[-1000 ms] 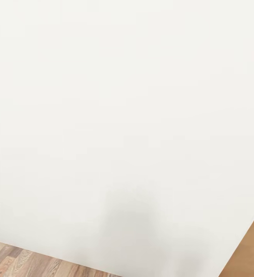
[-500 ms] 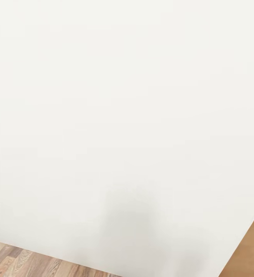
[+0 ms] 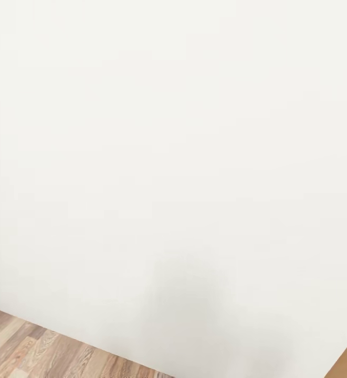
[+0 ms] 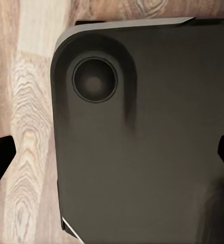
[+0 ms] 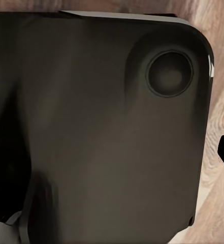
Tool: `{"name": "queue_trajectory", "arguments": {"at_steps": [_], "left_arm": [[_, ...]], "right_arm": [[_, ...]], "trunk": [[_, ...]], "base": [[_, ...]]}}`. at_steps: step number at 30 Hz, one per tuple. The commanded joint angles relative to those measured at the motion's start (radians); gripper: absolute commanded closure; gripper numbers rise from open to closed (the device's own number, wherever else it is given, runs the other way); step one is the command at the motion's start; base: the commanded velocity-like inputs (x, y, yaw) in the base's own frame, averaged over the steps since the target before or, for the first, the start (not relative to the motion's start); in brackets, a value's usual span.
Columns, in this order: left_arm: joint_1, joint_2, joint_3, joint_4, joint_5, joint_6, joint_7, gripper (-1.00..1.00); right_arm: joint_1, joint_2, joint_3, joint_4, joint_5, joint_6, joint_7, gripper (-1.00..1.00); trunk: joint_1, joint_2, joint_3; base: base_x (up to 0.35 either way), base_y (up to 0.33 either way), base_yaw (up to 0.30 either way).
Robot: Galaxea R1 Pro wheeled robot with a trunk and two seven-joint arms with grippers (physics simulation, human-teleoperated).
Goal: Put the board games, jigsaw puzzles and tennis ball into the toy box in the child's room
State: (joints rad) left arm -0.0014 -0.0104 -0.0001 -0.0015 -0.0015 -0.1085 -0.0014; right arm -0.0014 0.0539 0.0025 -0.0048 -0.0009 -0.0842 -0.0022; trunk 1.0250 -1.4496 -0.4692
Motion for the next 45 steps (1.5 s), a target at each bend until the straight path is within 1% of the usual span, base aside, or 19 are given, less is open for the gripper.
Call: {"name": "queue_trajectory", "arguments": {"at_steps": [1, 14, 20, 26, 45], "left_arm": [[0.000, 0.000, 0.001, 0.000, 0.001, -0.003, 0.000, -1.00], [0.000, 0.000, -0.003, 0.000, -0.004, -0.006, 0.000, -1.00], [0.000, -0.001, -0.004, -0.001, -0.004, -0.016, 0.000, -1.00], [0.000, -0.002, -0.005, -0.001, -0.004, -0.022, 0.000, -1.00], [0.000, -0.005, -0.006, -0.001, -0.005, -0.025, -0.002, -1.00]], "right_arm": [[0.000, 0.000, 0.000, 0.000, 0.000, -0.003, 0.000, -1.00], [0.000, -0.002, -0.003, 0.000, -0.007, -0.010, -0.001, -1.00], [0.000, -0.011, -0.003, 0.000, -0.009, -0.062, -0.001, -1.00], [0.000, -0.013, -0.003, 0.000, -0.011, -0.084, -0.002, -1.00], [0.001, -0.017, -0.004, 0.000, -0.011, -0.094, -0.002, -1.00]], "trunk": [[0.000, 0.000, -0.001], [0.000, 0.000, -0.004], [0.000, 0.000, -0.007], [0.000, 0.000, -0.011], [0.000, 0.000, -0.023]], "base": [[0.000, 0.000, 0.256], [0.000, 0.000, 0.267], [0.000, 0.000, 0.268], [0.000, 0.000, 0.266], [0.000, 0.000, 0.265]]}}
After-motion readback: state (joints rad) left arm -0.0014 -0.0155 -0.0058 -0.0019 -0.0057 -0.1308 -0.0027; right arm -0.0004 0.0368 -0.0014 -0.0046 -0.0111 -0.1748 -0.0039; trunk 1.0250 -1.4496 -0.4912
